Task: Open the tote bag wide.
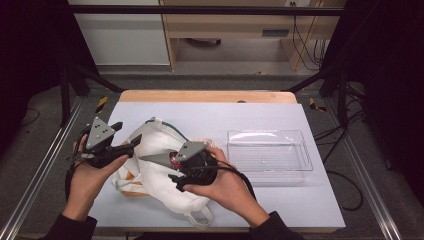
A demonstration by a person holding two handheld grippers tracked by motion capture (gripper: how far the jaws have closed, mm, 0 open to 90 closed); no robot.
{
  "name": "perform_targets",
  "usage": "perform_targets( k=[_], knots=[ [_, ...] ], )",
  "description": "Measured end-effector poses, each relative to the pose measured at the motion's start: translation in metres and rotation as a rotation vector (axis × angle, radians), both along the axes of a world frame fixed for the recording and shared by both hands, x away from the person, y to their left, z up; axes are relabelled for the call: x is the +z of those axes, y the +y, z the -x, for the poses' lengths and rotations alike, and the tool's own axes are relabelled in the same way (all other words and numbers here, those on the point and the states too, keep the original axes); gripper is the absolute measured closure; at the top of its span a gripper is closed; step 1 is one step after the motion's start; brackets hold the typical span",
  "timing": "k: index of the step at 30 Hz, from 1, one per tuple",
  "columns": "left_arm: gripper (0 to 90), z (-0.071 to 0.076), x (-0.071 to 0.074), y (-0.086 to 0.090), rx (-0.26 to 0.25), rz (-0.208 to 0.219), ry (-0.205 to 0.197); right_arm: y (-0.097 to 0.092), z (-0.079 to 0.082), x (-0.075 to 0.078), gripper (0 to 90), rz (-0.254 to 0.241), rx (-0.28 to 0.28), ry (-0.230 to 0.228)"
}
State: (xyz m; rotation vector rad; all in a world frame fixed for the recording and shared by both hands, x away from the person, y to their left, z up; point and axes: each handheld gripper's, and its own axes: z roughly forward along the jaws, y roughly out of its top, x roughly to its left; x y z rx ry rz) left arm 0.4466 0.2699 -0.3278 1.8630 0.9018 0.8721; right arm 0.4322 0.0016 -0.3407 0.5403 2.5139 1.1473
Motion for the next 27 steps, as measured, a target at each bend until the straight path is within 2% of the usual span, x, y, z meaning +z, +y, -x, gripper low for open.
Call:
perform_targets(
  k=[4,8,10,13,15,16,18,20,22,25,27],
  knots=[
    [25.2,0.012,-0.003,0.002,0.025,-0.002,-0.009,-0.006,-0.019,0.013,25.6,0.006,0.001,-0.013],
    [24.7,0.023,-0.013,0.002,0.043,0.013,0.000,-0.009,-0.037,0.016,26.0,0.003,-0.003,-0.009],
    [24.6,0.031,-0.022,0.002,0.061,0.005,0.012,-0.008,-0.045,0.014,26.5,0.009,0.002,0.000],
    [24.8,0.044,-0.041,-0.001,0.083,0.004,0.025,-0.005,-0.057,0.005,27.7,0.044,0.001,0.013],
    [24.9,0.048,-0.053,-0.003,0.090,0.004,0.043,-0.003,-0.062,0.000,27.8,0.070,-0.017,0.009],
    [24.9,0.051,-0.062,-0.006,0.082,0.020,0.067,-0.003,-0.063,-0.002,27.9,0.074,-0.031,0.009],
    [25.0,0.054,-0.070,-0.010,0.076,0.029,0.079,-0.004,-0.066,-0.004,27.9,0.083,-0.057,0.013],
    [24.7,0.056,-0.074,-0.016,0.065,0.004,0.090,-0.004,-0.066,-0.006,27.1,0.088,-0.068,0.019],
    [24.6,0.057,-0.079,-0.020,0.070,0.001,0.084,-0.002,-0.067,-0.009,25.8,0.095,-0.076,0.020],
    [24.1,0.058,-0.086,-0.024,0.079,-0.025,0.104,0.002,-0.071,-0.016,23.5,0.113,-0.083,0.031],
    [24.1,0.061,-0.089,-0.024,0.085,-0.034,0.096,0.006,-0.075,-0.018,21.8,0.105,-0.086,0.043]
  ],
)
